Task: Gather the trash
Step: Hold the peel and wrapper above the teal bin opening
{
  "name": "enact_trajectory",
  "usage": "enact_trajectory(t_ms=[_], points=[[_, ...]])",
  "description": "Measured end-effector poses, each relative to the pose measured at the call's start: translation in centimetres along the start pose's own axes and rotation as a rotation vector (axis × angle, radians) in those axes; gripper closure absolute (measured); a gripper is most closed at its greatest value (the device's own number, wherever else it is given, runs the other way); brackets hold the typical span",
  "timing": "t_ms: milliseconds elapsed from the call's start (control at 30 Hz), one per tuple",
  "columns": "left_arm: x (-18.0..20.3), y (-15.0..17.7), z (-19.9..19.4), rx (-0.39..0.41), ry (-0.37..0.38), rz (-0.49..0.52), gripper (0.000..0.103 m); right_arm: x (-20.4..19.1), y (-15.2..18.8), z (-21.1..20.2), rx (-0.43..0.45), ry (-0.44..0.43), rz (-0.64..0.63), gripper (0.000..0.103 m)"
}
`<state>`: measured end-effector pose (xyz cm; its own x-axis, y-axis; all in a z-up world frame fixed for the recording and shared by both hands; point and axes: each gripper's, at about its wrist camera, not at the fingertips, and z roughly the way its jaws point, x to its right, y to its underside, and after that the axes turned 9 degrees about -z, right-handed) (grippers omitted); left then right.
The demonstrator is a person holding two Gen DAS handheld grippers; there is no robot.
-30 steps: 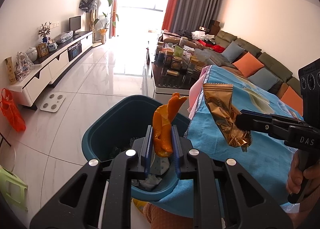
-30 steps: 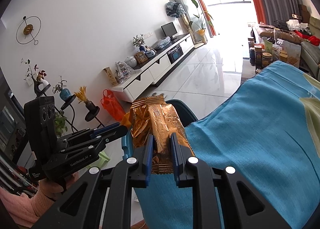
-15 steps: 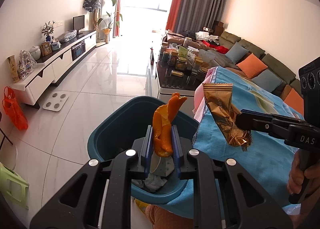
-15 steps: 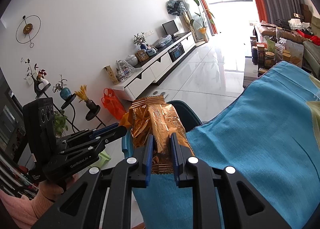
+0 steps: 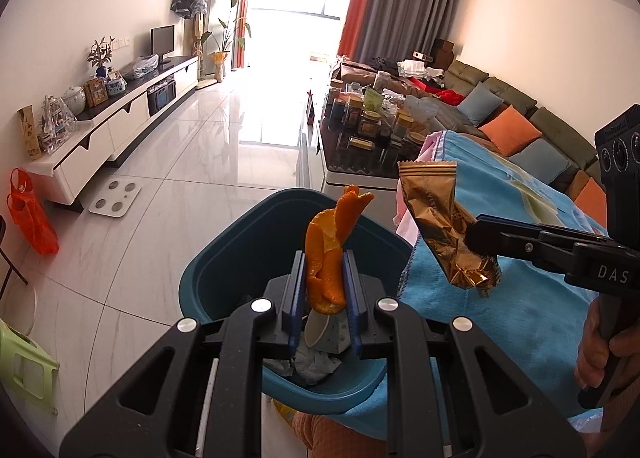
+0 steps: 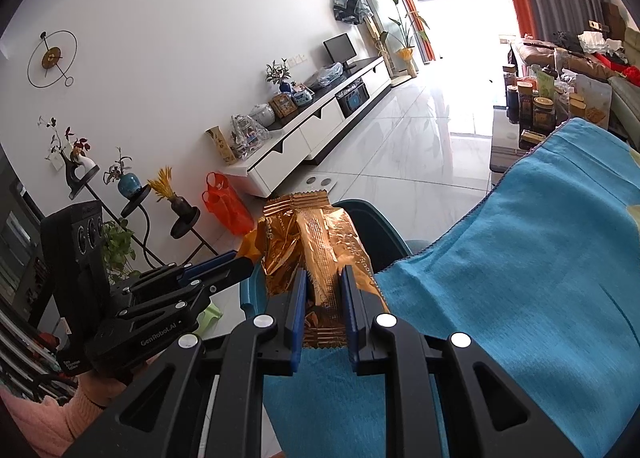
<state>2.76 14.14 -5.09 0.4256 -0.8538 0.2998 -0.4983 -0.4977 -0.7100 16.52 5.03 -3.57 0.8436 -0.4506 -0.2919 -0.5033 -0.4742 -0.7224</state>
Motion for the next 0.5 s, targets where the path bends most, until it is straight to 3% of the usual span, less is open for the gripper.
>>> enact_trajectory(t_ms=[500], points=[[-0.6, -0.2, 1.1, -0.012, -0.004, -0.011, 0.085, -0.2, -0.6, 1.0, -0.015, -0.001, -0.001, 0.087]])
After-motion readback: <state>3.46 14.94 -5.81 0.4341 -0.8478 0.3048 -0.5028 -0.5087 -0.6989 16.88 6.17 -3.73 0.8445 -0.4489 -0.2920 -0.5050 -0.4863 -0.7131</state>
